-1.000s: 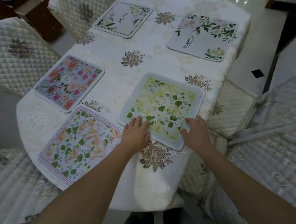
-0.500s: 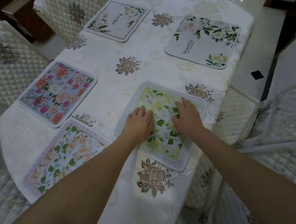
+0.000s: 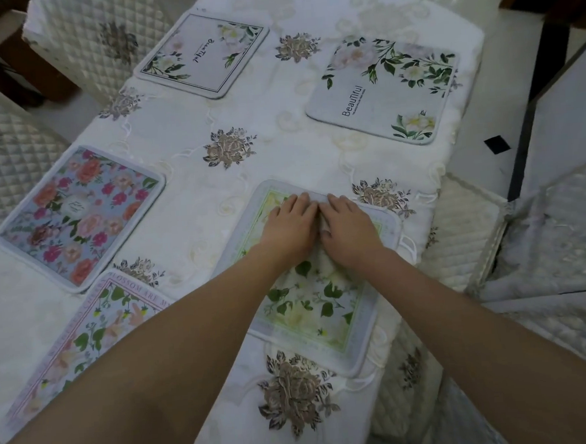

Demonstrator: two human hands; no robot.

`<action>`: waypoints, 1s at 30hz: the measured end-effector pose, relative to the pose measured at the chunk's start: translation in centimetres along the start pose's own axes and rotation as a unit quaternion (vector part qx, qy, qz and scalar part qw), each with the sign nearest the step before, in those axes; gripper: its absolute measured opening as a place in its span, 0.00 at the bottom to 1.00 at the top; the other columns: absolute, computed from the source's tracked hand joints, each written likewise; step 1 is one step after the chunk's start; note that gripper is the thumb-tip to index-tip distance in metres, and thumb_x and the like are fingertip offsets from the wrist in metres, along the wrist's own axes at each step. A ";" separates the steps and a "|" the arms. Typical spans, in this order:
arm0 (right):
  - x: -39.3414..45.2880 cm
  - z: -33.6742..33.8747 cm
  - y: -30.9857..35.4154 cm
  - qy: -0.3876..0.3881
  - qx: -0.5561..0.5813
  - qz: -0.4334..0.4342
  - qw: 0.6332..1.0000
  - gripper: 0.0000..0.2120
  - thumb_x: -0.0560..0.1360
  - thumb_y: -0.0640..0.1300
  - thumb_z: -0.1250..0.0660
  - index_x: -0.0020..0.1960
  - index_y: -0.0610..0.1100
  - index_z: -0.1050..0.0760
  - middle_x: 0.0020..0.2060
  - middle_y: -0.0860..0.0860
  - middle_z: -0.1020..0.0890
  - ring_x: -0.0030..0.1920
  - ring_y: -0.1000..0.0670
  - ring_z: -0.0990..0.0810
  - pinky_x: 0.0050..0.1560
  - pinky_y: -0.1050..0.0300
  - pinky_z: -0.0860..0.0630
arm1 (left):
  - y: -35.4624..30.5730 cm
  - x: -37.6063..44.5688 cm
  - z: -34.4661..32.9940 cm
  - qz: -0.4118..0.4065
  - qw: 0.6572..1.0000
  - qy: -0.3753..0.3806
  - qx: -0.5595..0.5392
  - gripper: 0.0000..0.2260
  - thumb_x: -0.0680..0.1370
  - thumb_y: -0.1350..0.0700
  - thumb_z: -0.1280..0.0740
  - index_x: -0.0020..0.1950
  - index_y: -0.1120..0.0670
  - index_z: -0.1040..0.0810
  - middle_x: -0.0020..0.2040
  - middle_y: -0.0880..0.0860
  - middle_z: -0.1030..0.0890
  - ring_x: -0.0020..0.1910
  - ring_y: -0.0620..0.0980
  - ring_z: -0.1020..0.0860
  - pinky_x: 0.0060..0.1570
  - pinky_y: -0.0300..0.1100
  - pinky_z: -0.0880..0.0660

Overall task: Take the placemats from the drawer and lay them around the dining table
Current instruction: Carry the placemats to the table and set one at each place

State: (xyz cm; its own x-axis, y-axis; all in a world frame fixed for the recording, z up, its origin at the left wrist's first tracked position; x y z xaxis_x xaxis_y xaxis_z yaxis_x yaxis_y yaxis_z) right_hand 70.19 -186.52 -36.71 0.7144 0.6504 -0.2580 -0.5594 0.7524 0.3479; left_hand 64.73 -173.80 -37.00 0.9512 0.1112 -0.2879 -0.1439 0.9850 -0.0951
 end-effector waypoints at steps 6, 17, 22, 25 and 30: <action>-0.8 0.4 -1.3 -0.010 -0.008 0.008 1.000 0.28 0.80 0.50 0.44 0.78 0.46 0.44 0.78 0.48 0.44 0.78 0.46 0.47 0.76 0.47 0.46 | 1.8 0.5 0.5 0.044 0.999 0.028 0.003 0.25 0.84 0.45 0.51 0.80 0.48 0.50 0.81 0.56 0.52 0.79 0.59 0.52 0.74 0.58 0.46; -6.3 -0.3 -5.5 -0.042 -0.003 -0.071 0.997 0.29 0.80 0.49 0.42 0.79 0.47 0.45 0.79 0.49 0.46 0.78 0.48 0.48 0.76 0.50 0.46 | 5.4 0.7 1.3 0.085 0.996 0.013 -0.032 0.26 0.83 0.43 0.52 0.80 0.49 0.48 0.80 0.59 0.49 0.79 0.58 0.50 0.73 0.58 0.43; -6.7 -0.1 -5.3 -0.034 -0.005 -0.069 0.997 0.29 0.80 0.49 0.43 0.79 0.46 0.46 0.79 0.48 0.46 0.78 0.47 0.48 0.75 0.49 0.45 | 5.2 -0.2 1.8 0.086 0.995 0.011 -0.043 0.25 0.83 0.44 0.51 0.79 0.50 0.45 0.80 0.58 0.47 0.78 0.57 0.46 0.71 0.57 0.39; -7.0 -0.2 -4.8 -0.020 -0.004 -0.075 0.997 0.29 0.81 0.50 0.44 0.79 0.46 0.46 0.79 0.47 0.47 0.78 0.46 0.49 0.75 0.48 0.47 | 5.3 -2.4 0.9 0.080 0.996 0.002 -0.037 0.25 0.83 0.44 0.51 0.79 0.51 0.45 0.79 0.58 0.46 0.77 0.57 0.46 0.71 0.55 0.38; -9.3 -1.4 -3.4 -0.004 -0.003 -0.068 0.998 0.29 0.81 0.49 0.44 0.79 0.46 0.48 0.79 0.46 0.49 0.78 0.45 0.51 0.76 0.48 0.47 | 5.7 -6.6 -0.9 0.081 0.996 0.000 -0.044 0.25 0.83 0.44 0.52 0.79 0.51 0.46 0.80 0.59 0.48 0.78 0.57 0.48 0.73 0.56 0.40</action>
State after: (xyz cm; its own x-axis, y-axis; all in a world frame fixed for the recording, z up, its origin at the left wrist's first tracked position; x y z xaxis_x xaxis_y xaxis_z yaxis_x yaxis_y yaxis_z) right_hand 64.84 -194.93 -36.78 0.7872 0.5415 -0.2950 -0.4595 0.8342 0.3050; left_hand 57.36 -169.01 -36.53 0.9135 0.2674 -0.3068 -0.3185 0.9389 -0.1302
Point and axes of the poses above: each hand's wrist, its own x-axis towards the middle knuckle, its own z-axis out of the back of the hand, y = z × x, the point moved 1 cm from there along x, towards the middle knuckle
